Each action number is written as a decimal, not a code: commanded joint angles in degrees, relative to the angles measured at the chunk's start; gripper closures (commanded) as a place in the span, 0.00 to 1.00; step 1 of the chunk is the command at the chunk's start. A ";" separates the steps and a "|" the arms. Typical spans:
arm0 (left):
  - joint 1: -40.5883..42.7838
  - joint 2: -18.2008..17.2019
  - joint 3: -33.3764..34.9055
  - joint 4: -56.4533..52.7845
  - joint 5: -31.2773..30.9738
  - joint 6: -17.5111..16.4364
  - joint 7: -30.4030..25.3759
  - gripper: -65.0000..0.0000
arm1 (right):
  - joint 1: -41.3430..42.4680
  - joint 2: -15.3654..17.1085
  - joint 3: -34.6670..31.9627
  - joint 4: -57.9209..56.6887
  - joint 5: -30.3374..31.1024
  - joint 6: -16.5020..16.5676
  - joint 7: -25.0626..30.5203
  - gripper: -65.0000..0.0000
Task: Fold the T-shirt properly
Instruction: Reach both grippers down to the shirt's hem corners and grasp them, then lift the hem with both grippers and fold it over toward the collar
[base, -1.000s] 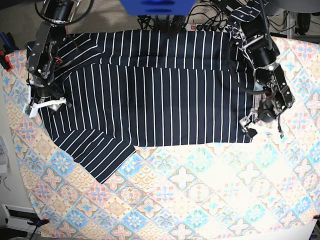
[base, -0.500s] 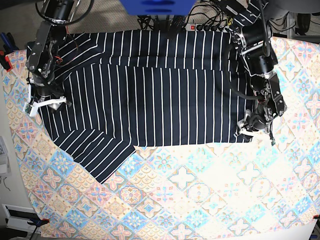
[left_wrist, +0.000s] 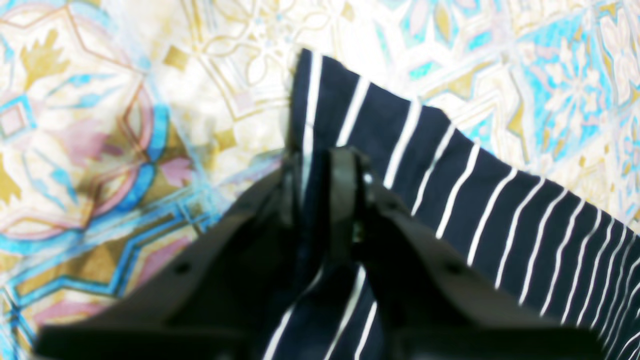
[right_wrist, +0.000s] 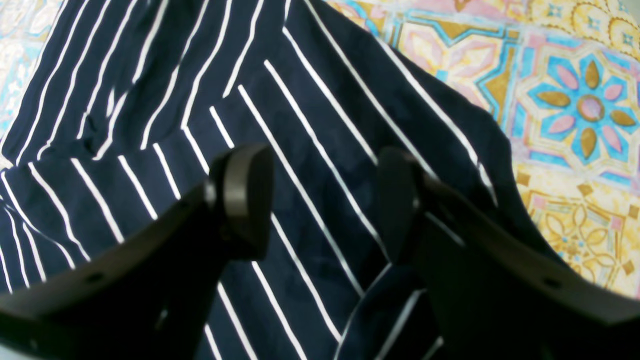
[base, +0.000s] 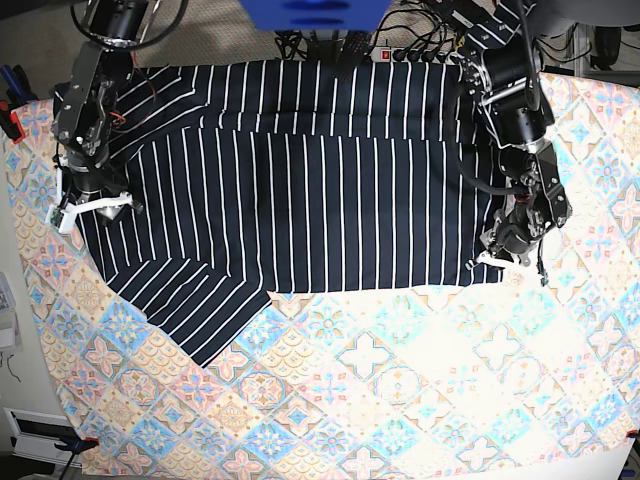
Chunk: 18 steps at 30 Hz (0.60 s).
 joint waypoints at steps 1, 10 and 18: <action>-0.13 -0.62 0.11 0.19 0.31 -0.15 2.61 0.98 | 0.83 1.04 0.16 0.84 0.05 0.16 1.49 0.50; -0.04 -5.19 0.02 0.19 0.31 -0.15 2.61 1.00 | 7.77 4.91 -4.14 -3.56 -5.40 0.16 1.31 0.50; -0.04 -8.54 0.02 0.19 0.31 -0.15 2.61 1.00 | 16.65 9.22 -11.26 -16.39 -5.93 0.16 4.56 0.50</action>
